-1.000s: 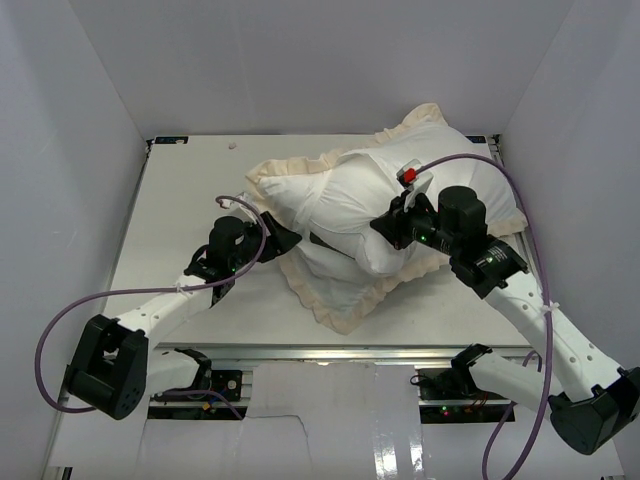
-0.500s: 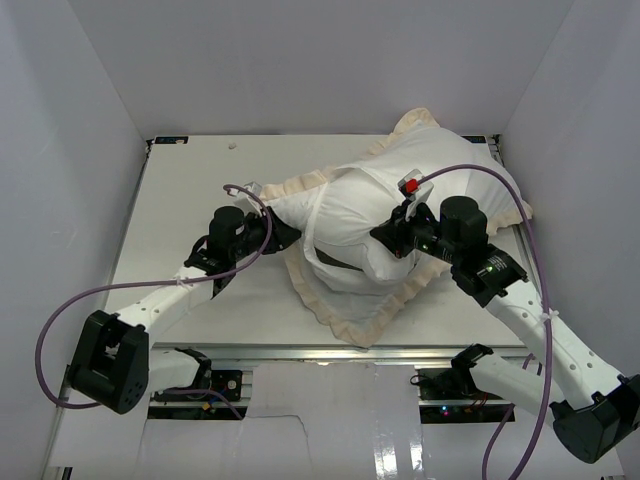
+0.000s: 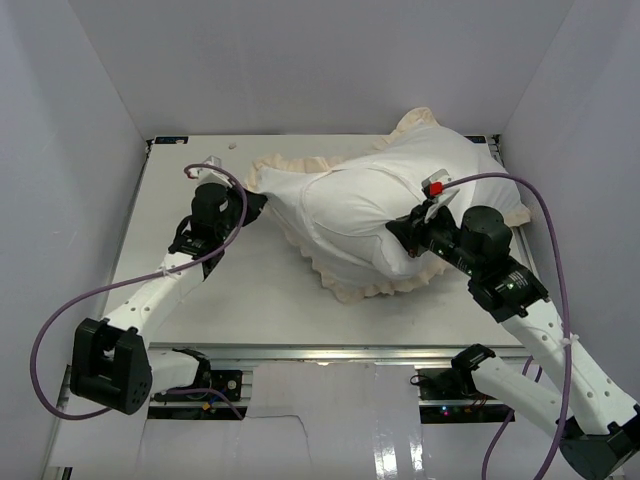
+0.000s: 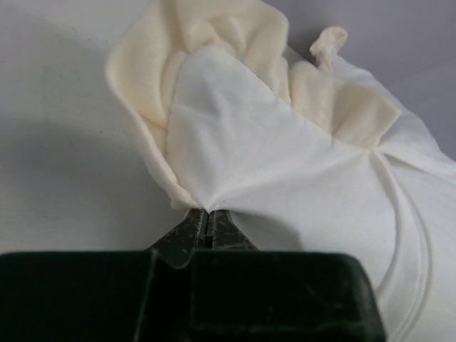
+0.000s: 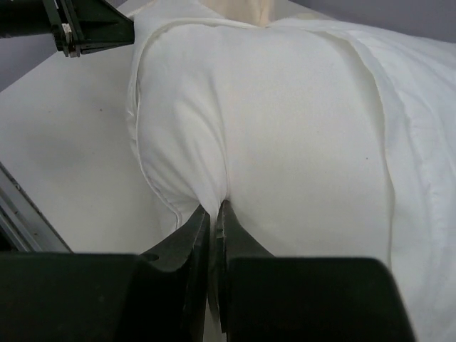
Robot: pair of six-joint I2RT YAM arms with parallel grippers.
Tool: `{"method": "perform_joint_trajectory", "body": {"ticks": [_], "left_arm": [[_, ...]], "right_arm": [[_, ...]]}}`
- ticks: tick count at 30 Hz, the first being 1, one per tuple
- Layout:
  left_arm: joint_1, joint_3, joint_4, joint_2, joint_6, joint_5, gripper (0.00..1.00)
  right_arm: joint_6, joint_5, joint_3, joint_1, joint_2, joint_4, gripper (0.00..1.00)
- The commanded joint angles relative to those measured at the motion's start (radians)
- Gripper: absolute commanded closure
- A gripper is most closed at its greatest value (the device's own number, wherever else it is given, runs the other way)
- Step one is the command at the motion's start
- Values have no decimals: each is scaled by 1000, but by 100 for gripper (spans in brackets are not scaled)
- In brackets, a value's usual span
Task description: Remove the pillowcase from the pillow
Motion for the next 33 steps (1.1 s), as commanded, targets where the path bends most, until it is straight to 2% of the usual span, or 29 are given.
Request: {"method": "perform_joint_trajectory", "body": {"ticks": [1, 4, 6, 17, 19, 25, 30, 31, 32, 33], "left_arm": [[98, 51, -31, 3, -59, -108, 100], [176, 63, -13, 41, -106, -16, 100], [190, 78, -19, 82, -111, 3, 100], [246, 126, -45, 265, -104, 7, 100], [253, 128, -42, 297, -107, 50, 100], [255, 138, -28, 378, -104, 64, 100], [256, 164, -16, 441, -96, 153, 100], [258, 174, -8, 449, -85, 193, 99], [258, 184, 0, 455, -76, 246, 89], [256, 198, 9, 452, -68, 367, 77]], "right_arm": [[-4, 52, 33, -7, -61, 65, 92], [-12, 79, 50, -7, -76, 48, 92], [-18, 87, 56, -7, -82, 42, 92], [-10, 114, 63, -7, -150, 41, 92], [-10, 111, 63, -7, -157, 44, 92], [-2, 104, 69, -7, -171, 59, 92], [36, 41, 43, -7, -148, 107, 92], [43, 10, 27, -5, -142, 139, 92], [51, 0, 18, -7, -124, 157, 92], [62, -7, 10, -7, -113, 179, 92]]}}
